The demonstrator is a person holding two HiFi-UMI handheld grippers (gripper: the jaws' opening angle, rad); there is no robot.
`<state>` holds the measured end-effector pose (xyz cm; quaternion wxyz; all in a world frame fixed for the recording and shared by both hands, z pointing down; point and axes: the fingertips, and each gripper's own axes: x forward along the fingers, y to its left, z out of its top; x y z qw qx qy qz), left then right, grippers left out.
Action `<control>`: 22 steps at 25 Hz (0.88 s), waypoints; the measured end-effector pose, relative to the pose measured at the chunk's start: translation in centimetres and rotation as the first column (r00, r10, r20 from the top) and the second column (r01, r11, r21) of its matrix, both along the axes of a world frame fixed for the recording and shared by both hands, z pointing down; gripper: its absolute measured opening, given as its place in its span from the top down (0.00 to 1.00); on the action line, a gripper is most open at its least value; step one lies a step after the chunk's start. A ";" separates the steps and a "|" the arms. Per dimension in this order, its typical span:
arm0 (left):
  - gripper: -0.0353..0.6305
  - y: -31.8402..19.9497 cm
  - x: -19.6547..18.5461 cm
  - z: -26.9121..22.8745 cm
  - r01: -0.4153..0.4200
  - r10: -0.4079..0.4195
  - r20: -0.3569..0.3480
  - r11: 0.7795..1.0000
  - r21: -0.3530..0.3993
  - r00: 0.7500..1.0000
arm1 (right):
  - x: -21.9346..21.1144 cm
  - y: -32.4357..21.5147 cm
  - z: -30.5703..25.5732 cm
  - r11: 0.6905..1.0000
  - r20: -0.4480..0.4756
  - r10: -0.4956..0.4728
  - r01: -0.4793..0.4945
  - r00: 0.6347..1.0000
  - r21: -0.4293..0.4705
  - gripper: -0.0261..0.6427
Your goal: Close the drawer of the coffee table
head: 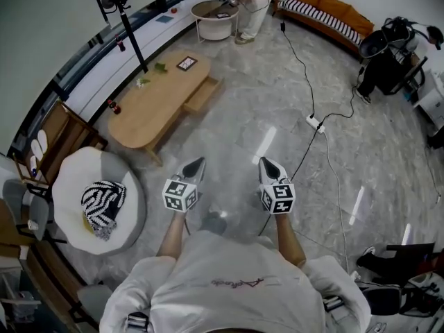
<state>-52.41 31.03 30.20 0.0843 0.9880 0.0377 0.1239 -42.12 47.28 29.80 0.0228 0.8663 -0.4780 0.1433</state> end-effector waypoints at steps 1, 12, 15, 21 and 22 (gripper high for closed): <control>0.95 -0.9 0.8 -0.1 -0.002 0.002 -0.001 1.000 -0.001 1.000 | 0.8 -1.0 -0.2 1.000 0.000 0.001 -0.001 1.000 0.000 0.95; 0.95 -11.5 8.6 -0.9 0.010 -0.010 -0.008 1.000 -0.012 1.000 | 8.6 -11.4 -1.2 1.000 -0.011 -0.005 0.004 1.000 -0.018 0.95; 0.95 -14.0 10.7 -0.9 0.007 -0.008 -0.009 1.000 -0.016 1.000 | 10.5 -14.0 -1.3 1.000 -0.016 -0.004 0.003 1.000 -0.018 0.95; 0.95 -17.4 14.1 -0.3 -0.028 0.028 -0.012 1.000 -0.014 1.000 | 13.5 -17.4 -1.0 1.000 -0.026 0.023 -0.024 0.999 -0.014 0.95; 0.95 -17.7 14.6 -0.2 -0.037 0.037 -0.012 0.999 -0.013 0.999 | 13.9 -17.6 -1.0 0.999 -0.026 0.029 -0.030 0.999 -0.014 0.95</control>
